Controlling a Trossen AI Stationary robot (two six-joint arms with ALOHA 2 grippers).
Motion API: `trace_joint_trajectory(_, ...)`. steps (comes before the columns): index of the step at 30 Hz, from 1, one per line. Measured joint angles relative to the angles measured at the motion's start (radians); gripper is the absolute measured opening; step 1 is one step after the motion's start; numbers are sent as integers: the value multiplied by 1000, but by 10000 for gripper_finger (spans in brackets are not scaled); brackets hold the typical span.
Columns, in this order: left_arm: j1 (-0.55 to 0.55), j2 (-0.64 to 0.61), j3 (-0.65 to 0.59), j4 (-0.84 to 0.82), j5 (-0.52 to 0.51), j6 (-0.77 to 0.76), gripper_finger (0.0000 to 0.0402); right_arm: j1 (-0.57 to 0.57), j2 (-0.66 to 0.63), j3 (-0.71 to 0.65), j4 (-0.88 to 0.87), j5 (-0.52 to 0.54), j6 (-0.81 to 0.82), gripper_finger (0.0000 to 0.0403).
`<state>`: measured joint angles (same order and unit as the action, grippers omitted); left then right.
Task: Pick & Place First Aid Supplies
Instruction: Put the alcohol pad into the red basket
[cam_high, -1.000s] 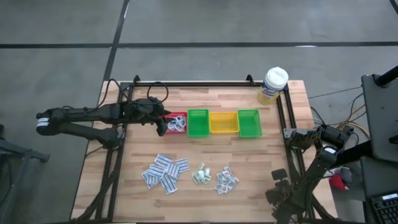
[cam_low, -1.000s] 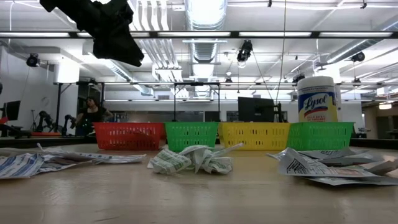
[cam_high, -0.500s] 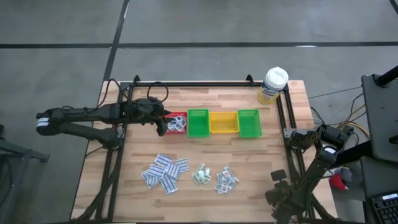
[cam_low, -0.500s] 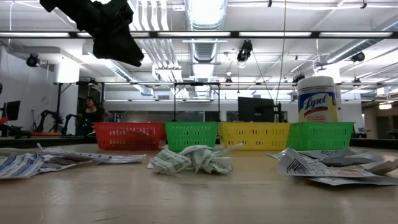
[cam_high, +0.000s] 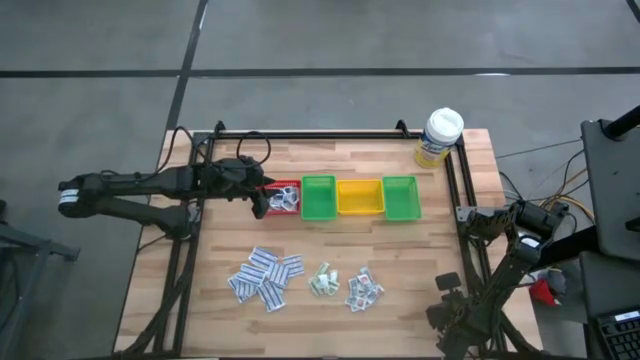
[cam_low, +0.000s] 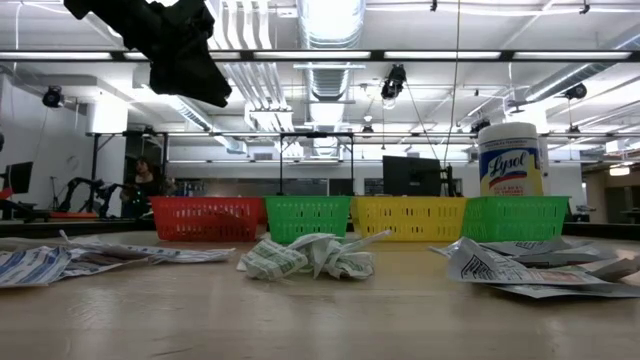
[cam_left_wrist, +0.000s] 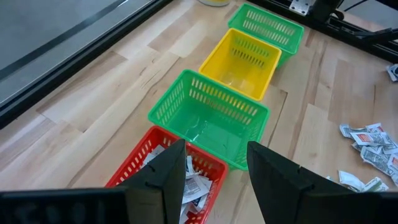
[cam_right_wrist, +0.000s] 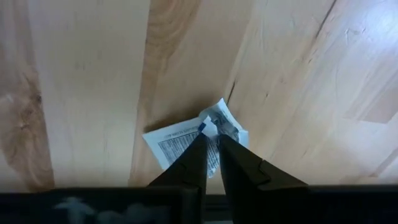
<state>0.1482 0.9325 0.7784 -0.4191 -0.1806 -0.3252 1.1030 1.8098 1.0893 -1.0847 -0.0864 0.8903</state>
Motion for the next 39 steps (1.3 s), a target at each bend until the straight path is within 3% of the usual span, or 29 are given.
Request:
trace_joint_trajectory(5, 0, 0, 0, 0, 0, 0, 163, -3, 0, -9, 1, 0, 42, 10)
trace_joint_trajectory(27, -1, 0, 0, 0, 0, 0, 163, -8, -2, 41, -39, -25, 53, 8)
trace_joint_trajectory(39, 0, 0, 0, 0, 0, 0, 163, -114, -3, 63, -35, 83, 49, 8)
